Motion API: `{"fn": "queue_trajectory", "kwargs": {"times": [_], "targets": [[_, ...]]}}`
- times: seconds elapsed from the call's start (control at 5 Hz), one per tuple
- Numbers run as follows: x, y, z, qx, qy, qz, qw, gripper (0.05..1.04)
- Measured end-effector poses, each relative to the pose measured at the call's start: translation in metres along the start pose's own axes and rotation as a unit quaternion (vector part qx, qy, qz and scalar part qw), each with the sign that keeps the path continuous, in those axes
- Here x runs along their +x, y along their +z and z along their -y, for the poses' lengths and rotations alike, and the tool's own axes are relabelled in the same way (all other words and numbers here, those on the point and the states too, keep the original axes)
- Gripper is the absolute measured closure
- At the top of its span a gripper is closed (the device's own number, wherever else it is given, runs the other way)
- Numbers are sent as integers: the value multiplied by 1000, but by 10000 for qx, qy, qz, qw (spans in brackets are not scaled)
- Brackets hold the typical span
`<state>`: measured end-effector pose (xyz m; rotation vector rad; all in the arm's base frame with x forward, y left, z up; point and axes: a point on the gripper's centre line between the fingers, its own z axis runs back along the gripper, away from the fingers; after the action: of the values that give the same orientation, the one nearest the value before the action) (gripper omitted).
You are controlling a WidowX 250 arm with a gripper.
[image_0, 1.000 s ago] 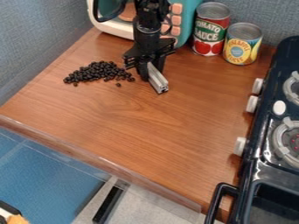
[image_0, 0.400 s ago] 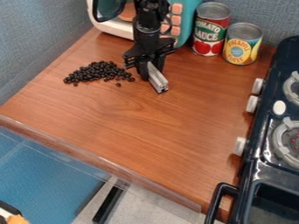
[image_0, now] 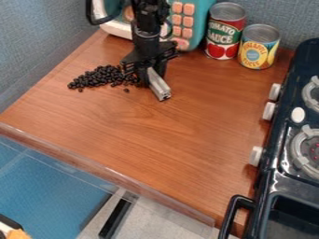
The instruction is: Sweep into pile
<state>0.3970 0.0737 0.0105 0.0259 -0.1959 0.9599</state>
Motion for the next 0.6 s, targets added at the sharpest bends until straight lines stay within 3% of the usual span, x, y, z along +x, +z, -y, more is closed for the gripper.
{"fn": "queue_trajectory", "kwargs": {"times": [0.6], "targets": [[1, 0, -17, 114, 83, -66, 9999, 696]]}}
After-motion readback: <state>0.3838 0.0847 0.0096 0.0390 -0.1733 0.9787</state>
